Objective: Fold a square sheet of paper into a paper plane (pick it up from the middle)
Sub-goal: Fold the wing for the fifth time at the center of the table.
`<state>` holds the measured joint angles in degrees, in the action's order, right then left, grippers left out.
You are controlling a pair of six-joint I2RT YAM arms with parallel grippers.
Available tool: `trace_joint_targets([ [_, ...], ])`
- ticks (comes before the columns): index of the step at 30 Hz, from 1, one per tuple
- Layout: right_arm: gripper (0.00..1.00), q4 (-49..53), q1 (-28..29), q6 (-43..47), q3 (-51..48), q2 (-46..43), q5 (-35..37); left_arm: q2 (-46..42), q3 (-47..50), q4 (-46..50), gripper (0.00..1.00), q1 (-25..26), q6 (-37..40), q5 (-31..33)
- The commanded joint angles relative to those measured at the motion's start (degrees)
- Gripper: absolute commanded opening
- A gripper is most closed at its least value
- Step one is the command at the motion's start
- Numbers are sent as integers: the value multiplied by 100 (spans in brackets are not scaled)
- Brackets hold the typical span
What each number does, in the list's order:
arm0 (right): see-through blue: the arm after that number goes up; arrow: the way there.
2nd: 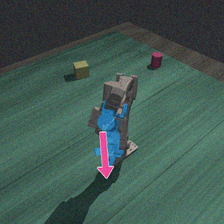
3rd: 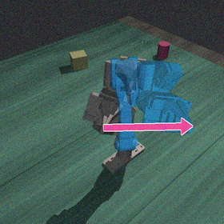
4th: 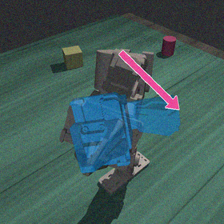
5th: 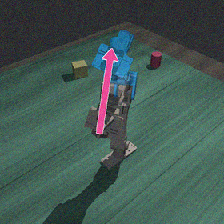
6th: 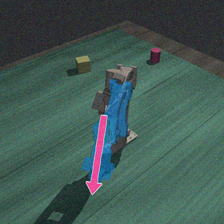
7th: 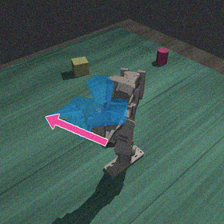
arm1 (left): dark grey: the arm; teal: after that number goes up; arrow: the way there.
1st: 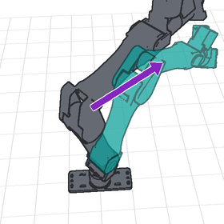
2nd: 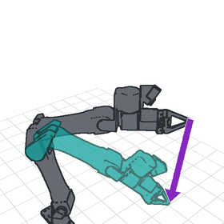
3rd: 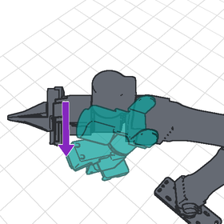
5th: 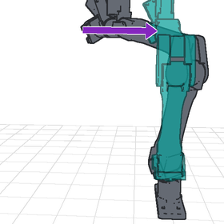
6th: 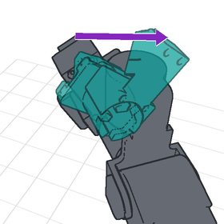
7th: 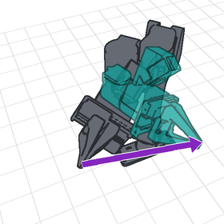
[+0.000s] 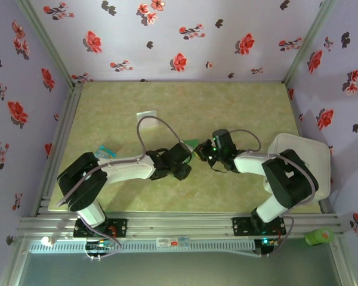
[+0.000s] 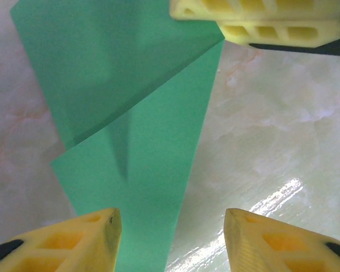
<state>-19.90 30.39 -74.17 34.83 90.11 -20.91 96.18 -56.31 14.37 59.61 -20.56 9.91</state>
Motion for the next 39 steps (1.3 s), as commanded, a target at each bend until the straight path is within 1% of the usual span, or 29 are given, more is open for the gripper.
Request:
trace_joint_targets([
  [1,3,26,46,-110,103,-122,130,226,-260,247,52,132,179,509],
  [7,4,41,55,-105,118,-124,108,425,-376,374,51,215,190,893],
  [14,4,38,61,-107,147,-125,89,507,-398,446,49,274,271,1021],
  [21,4,26,63,-119,125,-125,91,525,-373,447,42,322,350,1031],
  [24,4,26,63,-115,126,-123,80,516,-354,451,36,335,351,1052],
  [27,4,29,63,-118,124,-125,83,524,-345,473,34,340,357,1072],
  [29,4,30,63,-122,125,-136,81,526,-329,478,34,338,351,1076],
  [33,4,25,66,-128,121,-159,80,511,-295,464,38,349,367,1088],
  [39,3,18,70,-133,125,-160,77,545,-271,445,39,347,407,1112],
])
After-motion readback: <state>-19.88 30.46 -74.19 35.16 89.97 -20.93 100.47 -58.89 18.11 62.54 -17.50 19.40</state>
